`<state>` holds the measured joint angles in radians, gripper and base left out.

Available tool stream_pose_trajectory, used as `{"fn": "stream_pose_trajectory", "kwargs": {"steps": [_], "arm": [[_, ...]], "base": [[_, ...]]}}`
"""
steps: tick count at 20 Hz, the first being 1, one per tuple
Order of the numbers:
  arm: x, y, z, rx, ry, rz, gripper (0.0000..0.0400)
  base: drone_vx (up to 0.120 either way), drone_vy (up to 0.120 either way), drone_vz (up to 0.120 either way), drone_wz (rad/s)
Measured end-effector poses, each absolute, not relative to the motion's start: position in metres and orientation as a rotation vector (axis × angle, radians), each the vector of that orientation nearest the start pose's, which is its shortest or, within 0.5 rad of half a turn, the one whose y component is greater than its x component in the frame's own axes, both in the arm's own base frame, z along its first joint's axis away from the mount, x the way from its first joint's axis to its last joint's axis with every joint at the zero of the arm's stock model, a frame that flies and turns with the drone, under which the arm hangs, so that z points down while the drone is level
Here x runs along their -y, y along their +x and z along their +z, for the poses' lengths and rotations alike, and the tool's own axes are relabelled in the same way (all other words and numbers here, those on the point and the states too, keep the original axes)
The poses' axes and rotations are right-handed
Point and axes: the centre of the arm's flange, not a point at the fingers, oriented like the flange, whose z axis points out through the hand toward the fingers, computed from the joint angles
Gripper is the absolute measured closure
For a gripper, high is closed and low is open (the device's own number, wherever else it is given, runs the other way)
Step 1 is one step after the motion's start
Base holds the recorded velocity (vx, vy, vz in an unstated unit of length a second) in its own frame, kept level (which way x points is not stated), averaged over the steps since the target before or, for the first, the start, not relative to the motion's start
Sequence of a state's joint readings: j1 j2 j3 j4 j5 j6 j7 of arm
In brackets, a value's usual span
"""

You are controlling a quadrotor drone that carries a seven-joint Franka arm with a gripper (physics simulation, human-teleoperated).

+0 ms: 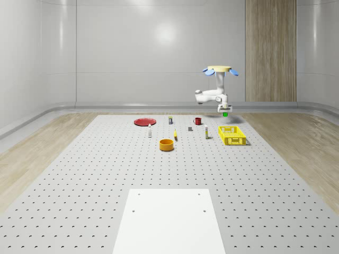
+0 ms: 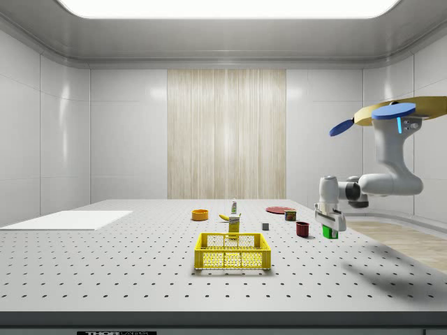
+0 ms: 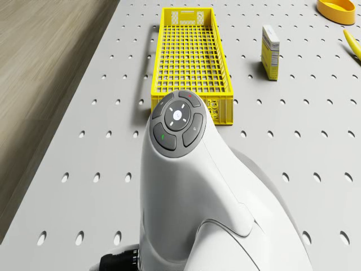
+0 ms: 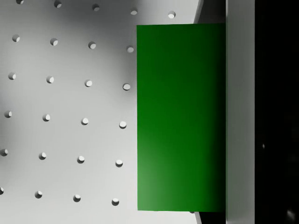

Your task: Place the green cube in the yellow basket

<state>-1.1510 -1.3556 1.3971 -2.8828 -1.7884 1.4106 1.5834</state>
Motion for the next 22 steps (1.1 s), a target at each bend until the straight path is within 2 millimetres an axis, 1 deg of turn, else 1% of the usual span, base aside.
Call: {"fn": "stream_pose_trajectory", "kwargs": {"steps": [8,11,14,22], "arm": [[0.0054,0.3068,0.475,0.003,0.004,0.697,0.015],[0.0055,0.3068,0.4748,0.003,0.003,0.698,0.015],[0.0055,0.3068,0.4748,0.003,0.003,0.698,0.015],[0.0055,0.3068,0.4747,0.003,0.003,0.698,0.015]], "base": [[0.12,0.0,0.12,0.0],[0.12,0.0,0.027,0.0],[0.12,0.0,0.12,0.0],[0.12,0.0,0.005,0.0]]}}
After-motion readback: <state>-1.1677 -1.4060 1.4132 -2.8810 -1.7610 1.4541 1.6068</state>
